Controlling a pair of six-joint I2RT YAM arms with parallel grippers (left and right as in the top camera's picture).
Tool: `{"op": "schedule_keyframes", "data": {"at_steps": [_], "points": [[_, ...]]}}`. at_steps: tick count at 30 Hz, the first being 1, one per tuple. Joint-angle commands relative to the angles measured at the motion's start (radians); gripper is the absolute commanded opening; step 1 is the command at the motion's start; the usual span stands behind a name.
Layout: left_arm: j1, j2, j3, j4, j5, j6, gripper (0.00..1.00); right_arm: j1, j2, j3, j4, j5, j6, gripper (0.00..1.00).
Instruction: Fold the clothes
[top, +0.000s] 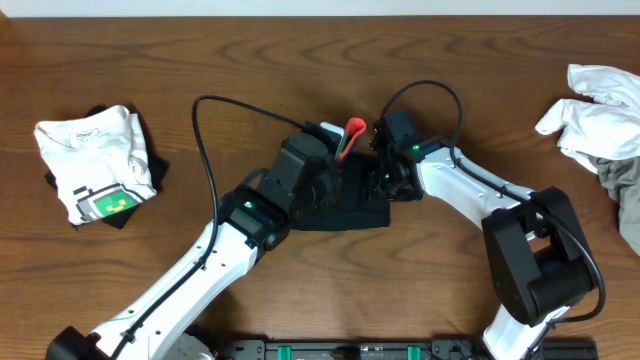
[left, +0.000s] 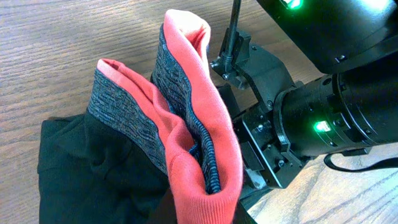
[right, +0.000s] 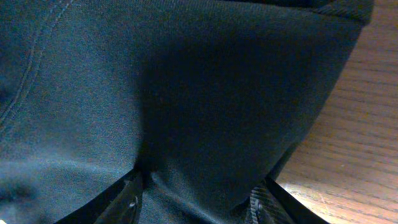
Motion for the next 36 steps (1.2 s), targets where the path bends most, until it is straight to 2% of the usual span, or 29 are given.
{"op": "schedule_keyframes", "data": {"at_steps": [1, 12, 22, 26, 28, 30, 31, 33, 36], "points": [[-0.004, 0.002, 0.020, 0.018, 0.010, -0.014, 0.07, 0.010, 0.064, -0.023, -0.011, 0.000, 0.006, 0.53], [-0.004, 0.002, 0.020, 0.019, 0.010, -0.014, 0.06, -0.008, -0.056, -0.019, -0.040, 0.011, 0.005, 0.58], [-0.005, 0.002, 0.020, 0.019, 0.010, -0.014, 0.06, -0.055, -0.241, -0.019, -0.129, 0.143, 0.040, 0.60], [-0.019, 0.007, 0.020, 0.028, 0.011, -0.064, 0.07, -0.080, -0.285, -0.019, -0.147, 0.143, 0.040, 0.60], [-0.038, 0.015, 0.020, 0.042, 0.015, -0.105, 0.16, -0.084, -0.291, -0.019, -0.150, 0.142, 0.040, 0.60], [-0.064, 0.029, 0.020, 0.050, 0.015, -0.143, 0.34, -0.084, -0.292, -0.019, -0.150, 0.142, 0.040, 0.60], [-0.078, 0.036, 0.020, 0.053, 0.015, -0.169, 0.40, -0.084, -0.291, -0.019, -0.152, 0.141, 0.040, 0.60], [-0.111, 0.052, 0.020, 0.061, 0.025, -0.226, 0.44, -0.084, -0.291, -0.019, -0.156, 0.139, 0.040, 0.60], [-0.151, 0.065, 0.020, 0.079, 0.052, -0.237, 0.52, -0.085, -0.291, -0.019, -0.161, 0.140, 0.039, 0.60]]}}
